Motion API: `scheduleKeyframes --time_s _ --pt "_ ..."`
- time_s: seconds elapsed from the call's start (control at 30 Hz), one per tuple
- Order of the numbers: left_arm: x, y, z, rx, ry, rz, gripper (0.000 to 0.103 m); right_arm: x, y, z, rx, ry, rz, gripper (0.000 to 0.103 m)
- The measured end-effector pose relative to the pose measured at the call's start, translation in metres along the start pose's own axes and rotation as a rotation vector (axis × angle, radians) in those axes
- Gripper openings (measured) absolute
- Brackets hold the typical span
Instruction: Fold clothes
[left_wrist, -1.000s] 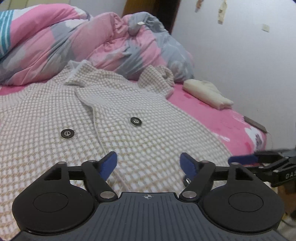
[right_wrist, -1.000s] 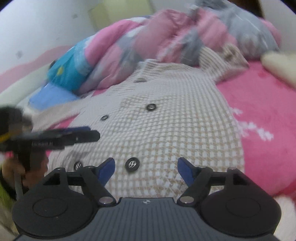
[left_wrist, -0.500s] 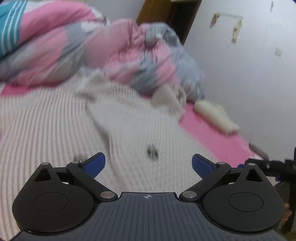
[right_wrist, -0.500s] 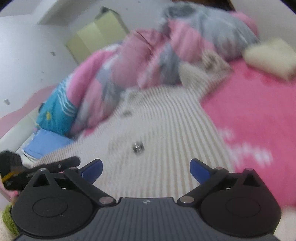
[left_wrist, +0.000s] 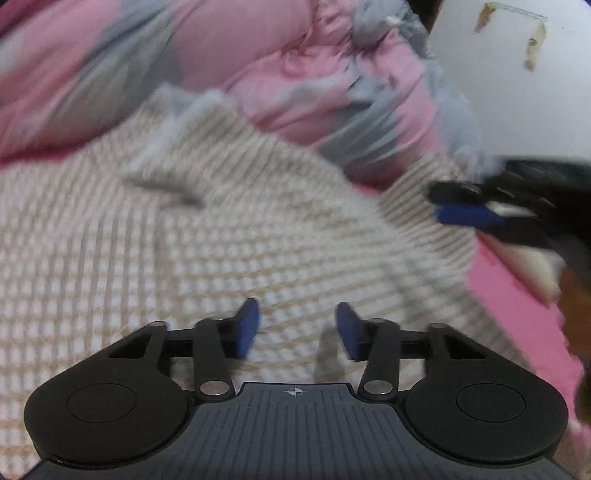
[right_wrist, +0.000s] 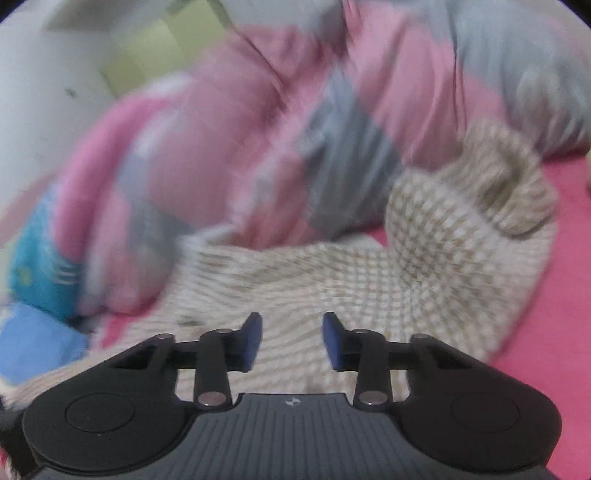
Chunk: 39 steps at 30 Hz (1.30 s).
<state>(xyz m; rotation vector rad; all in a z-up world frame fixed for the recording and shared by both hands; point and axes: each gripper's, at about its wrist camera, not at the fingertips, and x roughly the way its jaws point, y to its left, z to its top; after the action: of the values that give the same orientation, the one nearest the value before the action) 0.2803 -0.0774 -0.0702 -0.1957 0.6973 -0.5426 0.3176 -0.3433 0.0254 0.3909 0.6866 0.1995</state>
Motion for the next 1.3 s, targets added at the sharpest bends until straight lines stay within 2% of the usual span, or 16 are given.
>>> scheduleKeyframes --time_s 0.07,0.13,0.2,0.27,0.37,0.43,0.57,0.67,0.7,0.77,0.83,0.87,0.93,1.07,1.2,1.3 --pt "0.0 0.006 -0.004 -0.012 -0.012 -0.021 0.043 0.047 -0.001 0.011 -0.04 0.072 -0.043 0.03" --pt "-0.001 0.005 -0.007 0.001 -0.021 -0.023 0.044 0.091 -0.005 0.02 -0.075 0.121 -0.09 0.023" --pt "-0.002 0.004 -0.01 0.018 -0.03 -0.021 0.044 0.12 -0.01 0.03 -0.097 0.105 -0.148 0.022" --pt "-0.001 0.007 -0.01 0.005 -0.031 -0.032 0.044 0.134 -0.017 0.046 -0.046 0.08 -0.155 0.022" --pt "0.0 0.012 -0.009 -0.013 -0.031 -0.047 0.044 0.131 -0.02 0.056 0.03 0.046 -0.176 0.022" --pt "0.002 0.013 -0.007 -0.012 -0.03 -0.047 0.044 0.115 -0.015 0.053 0.029 0.034 -0.187 0.024" --pt "0.003 0.014 -0.007 -0.013 -0.03 -0.05 0.045 0.097 0.003 0.029 -0.018 0.124 -0.076 0.024" --pt "0.003 0.015 -0.007 -0.02 -0.033 -0.055 0.045 0.127 0.01 0.023 -0.023 0.157 -0.077 0.023" --pt "0.003 0.016 -0.008 -0.023 -0.034 -0.058 0.045 0.137 0.009 0.024 -0.017 0.146 -0.085 0.021" --pt "0.002 0.017 -0.007 -0.03 -0.035 -0.064 0.045 0.147 0.0 0.035 0.022 0.058 -0.124 0.019" --pt "0.002 0.019 -0.007 -0.035 -0.035 -0.069 0.045 0.144 -0.01 0.044 0.097 -0.003 -0.22 0.023" --pt "0.002 0.019 -0.007 -0.038 -0.035 -0.071 0.045 0.138 -0.016 0.045 0.141 -0.004 -0.227 0.023" --pt "0.002 0.02 -0.007 -0.044 -0.035 -0.077 0.045 0.115 -0.026 0.038 0.203 -0.007 -0.174 0.023" --pt "0.002 0.022 -0.006 -0.053 -0.034 -0.086 0.045 0.046 -0.03 0.01 0.173 -0.005 -0.127 0.023" --pt "0.002 0.022 -0.006 -0.054 -0.032 -0.093 0.048 -0.038 -0.051 -0.004 0.154 -0.113 -0.173 0.025" --pt "0.003 0.022 -0.006 -0.055 -0.032 -0.099 0.049 -0.081 -0.089 0.007 0.188 -0.225 -0.267 0.048"
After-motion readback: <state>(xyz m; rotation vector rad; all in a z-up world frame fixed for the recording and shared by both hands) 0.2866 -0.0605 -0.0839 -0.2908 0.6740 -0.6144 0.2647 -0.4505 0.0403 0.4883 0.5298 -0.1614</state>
